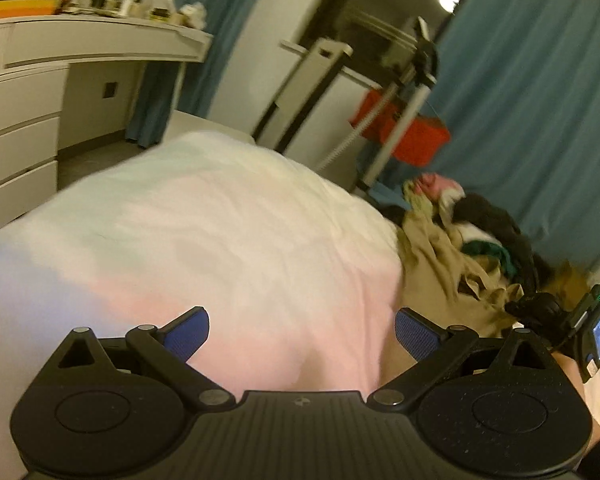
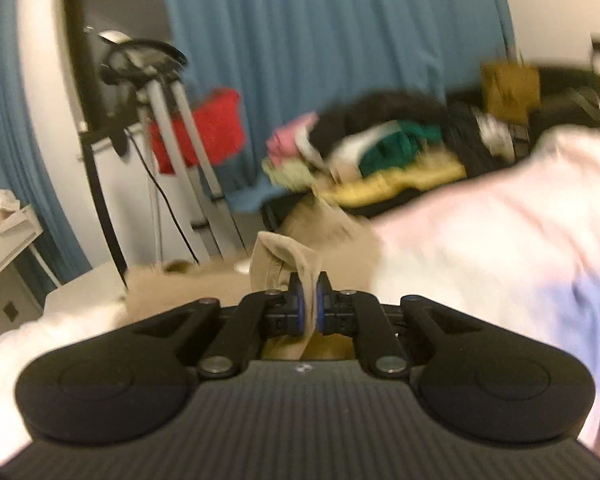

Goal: Fold clothes

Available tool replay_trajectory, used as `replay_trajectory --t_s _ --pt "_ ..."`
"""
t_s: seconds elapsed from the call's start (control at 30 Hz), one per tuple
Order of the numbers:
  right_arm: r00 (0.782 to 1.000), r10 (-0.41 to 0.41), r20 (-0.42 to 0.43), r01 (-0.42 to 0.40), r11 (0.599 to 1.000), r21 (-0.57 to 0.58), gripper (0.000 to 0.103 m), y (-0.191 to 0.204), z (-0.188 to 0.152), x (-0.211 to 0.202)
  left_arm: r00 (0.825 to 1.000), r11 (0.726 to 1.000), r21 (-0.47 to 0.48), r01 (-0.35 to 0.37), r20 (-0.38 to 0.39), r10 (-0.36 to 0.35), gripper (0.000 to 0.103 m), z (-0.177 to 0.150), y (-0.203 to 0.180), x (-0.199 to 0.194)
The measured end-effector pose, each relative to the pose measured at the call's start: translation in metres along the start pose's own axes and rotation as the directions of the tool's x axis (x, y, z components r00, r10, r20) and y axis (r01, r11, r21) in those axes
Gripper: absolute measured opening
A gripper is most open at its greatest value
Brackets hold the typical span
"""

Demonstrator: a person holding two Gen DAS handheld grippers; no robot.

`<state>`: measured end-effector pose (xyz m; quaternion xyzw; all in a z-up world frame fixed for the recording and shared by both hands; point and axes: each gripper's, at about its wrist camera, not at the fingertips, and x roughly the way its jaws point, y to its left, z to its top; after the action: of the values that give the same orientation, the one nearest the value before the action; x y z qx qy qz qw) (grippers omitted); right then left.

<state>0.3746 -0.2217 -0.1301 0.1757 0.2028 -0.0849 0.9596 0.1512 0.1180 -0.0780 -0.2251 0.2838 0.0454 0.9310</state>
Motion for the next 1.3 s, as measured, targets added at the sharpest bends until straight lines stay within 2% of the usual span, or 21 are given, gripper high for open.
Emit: replay_trajectory --t_s 0.07,0.13,0.17,0.2,0.27,0.33,0.43,0.5,0.57,0.63,0.67,0.7,0.73,0.8,0.93,1.03,1.2,1.3 --pt "0.999 0.016 -0.039 -0.016 1.0 0.001 0.016 -0.016 -0.005 -0.001 1.0 0.999 0.038 0.006 -0.01 -0.006 0.1 -0.005 -0.011 0.005" --pt "0.999 0.029 -0.034 -0.03 0.998 -0.049 0.043 -0.021 -0.006 -0.01 1.0 0.997 0.072 0.008 -0.011 -0.007 0.1 -0.009 -0.018 0.008" --pt "0.999 0.04 -0.014 -0.041 0.996 -0.074 0.066 -0.021 -0.006 -0.016 1.0 0.996 0.085 0.009 -0.012 -0.008 0.1 -0.01 -0.021 0.009" --pt "0.999 0.051 0.006 -0.05 0.994 -0.1 0.078 -0.021 -0.005 -0.021 1.0 0.996 0.091 0.011 -0.014 -0.009 0.1 -0.011 -0.024 0.01" --pt "0.995 0.089 0.052 -0.08 0.985 -0.151 0.078 -0.019 -0.002 -0.032 1.0 0.995 0.1 0.015 -0.018 -0.013 0.1 -0.013 -0.024 0.01" --pt "0.984 0.162 0.074 -0.141 0.964 -0.226 0.078 -0.01 0.0 -0.043 1.0 0.994 0.107 0.014 -0.02 -0.012 0.1 -0.014 -0.026 0.012" --pt "0.96 0.28 -0.005 -0.261 0.89 -0.373 0.076 0.019 -0.002 -0.041 1.0 0.994 0.11 0.014 -0.023 -0.011 0.1 -0.014 -0.024 0.013" --pt "0.946 0.311 -0.097 -0.32 0.834 -0.45 0.075 0.04 -0.006 -0.03 1.0 0.994 0.107 0.014 -0.028 -0.011 0.1 -0.014 -0.024 0.015" --pt "0.945 0.28 -0.166 -0.326 0.795 -0.512 0.072 0.056 -0.012 -0.016 0.999 0.994 0.108 0.013 -0.034 -0.01 0.1 -0.014 -0.023 0.017" --pt "0.957 0.222 -0.186 -0.289 0.784 -0.549 0.06 0.063 -0.014 -0.002 0.999 0.994 0.109 0.016 -0.039 -0.012 0.1 -0.014 -0.022 0.018" --pt "0.962 0.193 -0.195 -0.271 0.778 -0.567 0.047 0.067 -0.015 0.005 0.999 0.994 0.109 0.018 -0.04 -0.014 0.1 -0.014 -0.022 0.018" --pt "0.962 0.182 -0.202 -0.265 0.788 -0.555 0.023 0.066 -0.013 0.01 0.999 0.994 0.107 0.023 -0.042 -0.019 0.1 -0.014 -0.02 0.017" --pt "0.96 0.186 -0.208 -0.269 0.812 -0.518 0.014 0.061 -0.008 0.012 0.999 0.994 0.107 0.029 -0.042 -0.024 0.1 -0.014 -0.02 0.017" --pt "0.96 0.216 -0.18 -0.275 0.858 -0.434 0.009 0.049 0.003 0.012 0.998 0.993 0.108 0.039 -0.043 -0.035 0.1 -0.014 -0.019 0.015" --pt "0.975 0.2 -0.1 -0.221 0.931 -0.292 0.009 0.032 0.019 0.023 0.998 0.987 0.151 0.062 -0.023 -0.059 0.1 -0.015 -0.025 0.014" --pt "0.992 0.118 -0.05 -0.126 0.97 -0.206 0.006 0.022 0.021 0.039 0.999 0.981 0.186 0.052 -0.015 -0.05 0.1 -0.017 -0.028 0.018" --pt "0.996 0.076 -0.049 -0.081 0.991 -0.108 0.008 0.006 0.019 0.053 0.998 0.978 0.201 0.057 -0.041 -0.05 0.1 -0.022 -0.032 0.029" --pt "0.995 0.089 -0.046 -0.094 0.988 -0.121 0.008 0.003 0.021 0.034 0.998 0.972 0.228 0.061 -0.035 -0.054 0.1 -0.022 -0.037 0.028"
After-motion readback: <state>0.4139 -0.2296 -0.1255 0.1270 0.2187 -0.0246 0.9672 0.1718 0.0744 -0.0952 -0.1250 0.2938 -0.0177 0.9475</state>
